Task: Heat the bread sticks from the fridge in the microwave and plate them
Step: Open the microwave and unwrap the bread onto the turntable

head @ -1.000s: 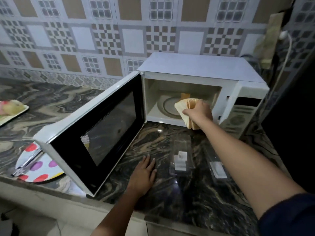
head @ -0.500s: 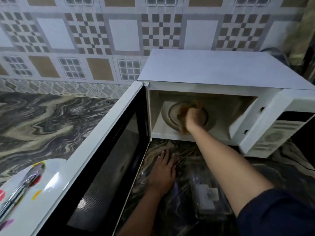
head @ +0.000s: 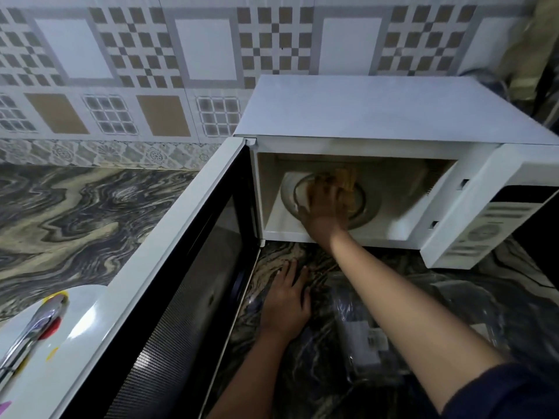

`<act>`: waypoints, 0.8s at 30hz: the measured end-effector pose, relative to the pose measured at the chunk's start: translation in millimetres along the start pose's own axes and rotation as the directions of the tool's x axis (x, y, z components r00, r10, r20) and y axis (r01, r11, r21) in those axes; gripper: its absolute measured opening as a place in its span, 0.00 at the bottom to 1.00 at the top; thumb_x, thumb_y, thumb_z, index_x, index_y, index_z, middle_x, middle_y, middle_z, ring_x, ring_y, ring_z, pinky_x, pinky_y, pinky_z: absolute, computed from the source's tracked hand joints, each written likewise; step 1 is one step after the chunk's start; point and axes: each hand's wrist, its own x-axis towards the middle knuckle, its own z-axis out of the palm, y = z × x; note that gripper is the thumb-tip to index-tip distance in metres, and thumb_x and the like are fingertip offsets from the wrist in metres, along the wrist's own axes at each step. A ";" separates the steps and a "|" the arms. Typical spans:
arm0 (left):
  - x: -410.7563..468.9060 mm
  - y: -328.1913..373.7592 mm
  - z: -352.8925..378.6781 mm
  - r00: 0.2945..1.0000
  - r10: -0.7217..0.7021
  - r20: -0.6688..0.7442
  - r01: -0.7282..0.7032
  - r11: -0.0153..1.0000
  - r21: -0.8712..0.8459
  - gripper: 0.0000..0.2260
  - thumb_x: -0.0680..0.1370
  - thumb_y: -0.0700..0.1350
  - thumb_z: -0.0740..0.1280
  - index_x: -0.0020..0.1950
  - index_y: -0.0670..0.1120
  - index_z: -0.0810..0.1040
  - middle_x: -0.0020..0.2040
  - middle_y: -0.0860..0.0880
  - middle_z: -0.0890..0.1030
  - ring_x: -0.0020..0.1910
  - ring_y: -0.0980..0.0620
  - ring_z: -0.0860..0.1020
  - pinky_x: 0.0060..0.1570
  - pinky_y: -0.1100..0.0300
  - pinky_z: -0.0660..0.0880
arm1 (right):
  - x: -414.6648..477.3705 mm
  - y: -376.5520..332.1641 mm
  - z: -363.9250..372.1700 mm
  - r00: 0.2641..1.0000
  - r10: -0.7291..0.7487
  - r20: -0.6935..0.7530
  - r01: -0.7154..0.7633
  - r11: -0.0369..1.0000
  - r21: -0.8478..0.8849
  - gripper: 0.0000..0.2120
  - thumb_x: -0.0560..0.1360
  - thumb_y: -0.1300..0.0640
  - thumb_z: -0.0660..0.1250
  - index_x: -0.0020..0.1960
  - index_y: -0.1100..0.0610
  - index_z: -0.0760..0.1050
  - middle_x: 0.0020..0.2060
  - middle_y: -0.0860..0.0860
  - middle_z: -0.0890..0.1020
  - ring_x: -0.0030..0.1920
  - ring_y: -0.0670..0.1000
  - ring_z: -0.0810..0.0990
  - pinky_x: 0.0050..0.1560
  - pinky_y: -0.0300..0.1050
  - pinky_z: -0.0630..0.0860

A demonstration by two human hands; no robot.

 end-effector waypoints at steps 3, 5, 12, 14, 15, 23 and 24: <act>0.8 1.9 1.6 1.000 -0.005 -0.013 0.006 1.000 0.024 0.20 0.75 0.50 0.56 0.62 0.47 0.78 0.65 0.44 0.76 0.65 0.45 0.74 0.61 0.52 0.72 | -1.1 6.7 2.5 0.990 -0.102 -0.094 0.089 0.987 -0.133 0.25 0.77 0.57 0.61 0.72 0.56 0.59 0.74 0.60 0.54 0.76 0.63 0.45 0.72 0.54 0.54; 0.6 0.9 3.8 1.000 0.003 -0.026 -0.003 1.000 0.015 0.21 0.75 0.50 0.56 0.64 0.46 0.77 0.66 0.43 0.75 0.67 0.44 0.72 0.63 0.51 0.70 | 3.0 7.3 4.5 0.993 -0.092 -0.075 0.083 0.990 -0.114 0.23 0.77 0.60 0.59 0.71 0.55 0.61 0.74 0.59 0.55 0.75 0.63 0.51 0.65 0.52 0.65; 1.1 -0.7 9.1 0.999 0.004 -0.045 -0.004 1.000 -0.004 0.22 0.75 0.50 0.55 0.66 0.46 0.75 0.68 0.43 0.73 0.69 0.44 0.70 0.65 0.51 0.68 | 24.1 6.5 -1.5 0.999 -0.029 -0.039 0.021 0.979 -0.200 0.25 0.79 0.57 0.58 0.74 0.55 0.57 0.74 0.59 0.57 0.72 0.61 0.60 0.62 0.52 0.67; 1.1 -0.5 10.1 0.998 0.003 -0.058 -0.004 1.000 -0.006 0.21 0.75 0.50 0.56 0.65 0.46 0.75 0.68 0.43 0.74 0.68 0.44 0.71 0.64 0.51 0.69 | 32.1 4.9 -3.2 0.999 -0.017 -0.049 0.005 0.970 -0.242 0.25 0.79 0.57 0.58 0.74 0.56 0.58 0.73 0.60 0.59 0.71 0.62 0.60 0.64 0.55 0.66; 0.9 -0.3 10.7 0.998 0.002 -0.067 -0.003 1.000 -0.010 0.21 0.75 0.50 0.56 0.65 0.47 0.75 0.68 0.44 0.74 0.68 0.44 0.71 0.65 0.51 0.69 | 35.4 5.0 -3.2 0.997 -0.030 -0.072 0.010 0.963 -0.268 0.24 0.79 0.57 0.59 0.73 0.57 0.59 0.71 0.60 0.61 0.70 0.62 0.61 0.66 0.56 0.63; -1.0 -4.5 13.0 0.996 -0.005 -0.086 0.003 1.000 -0.022 0.21 0.75 0.51 0.57 0.65 0.48 0.75 0.68 0.45 0.74 0.69 0.46 0.70 0.66 0.53 0.64 | 56.5 -3.7 14.3 1.000 0.006 -0.026 -0.014 0.951 -0.308 0.30 0.78 0.55 0.61 0.74 0.61 0.53 0.72 0.67 0.55 0.70 0.70 0.59 0.65 0.60 0.66; -0.2 -5.0 13.1 0.997 -0.005 -0.083 0.004 1.000 -0.019 0.21 0.75 0.51 0.57 0.65 0.48 0.75 0.68 0.45 0.74 0.69 0.46 0.70 0.67 0.54 0.63 | 56.3 -4.0 14.7 1.000 0.005 -0.023 -0.012 0.950 -0.311 0.30 0.78 0.54 0.61 0.75 0.61 0.52 0.73 0.67 0.55 0.71 0.69 0.58 0.66 0.60 0.65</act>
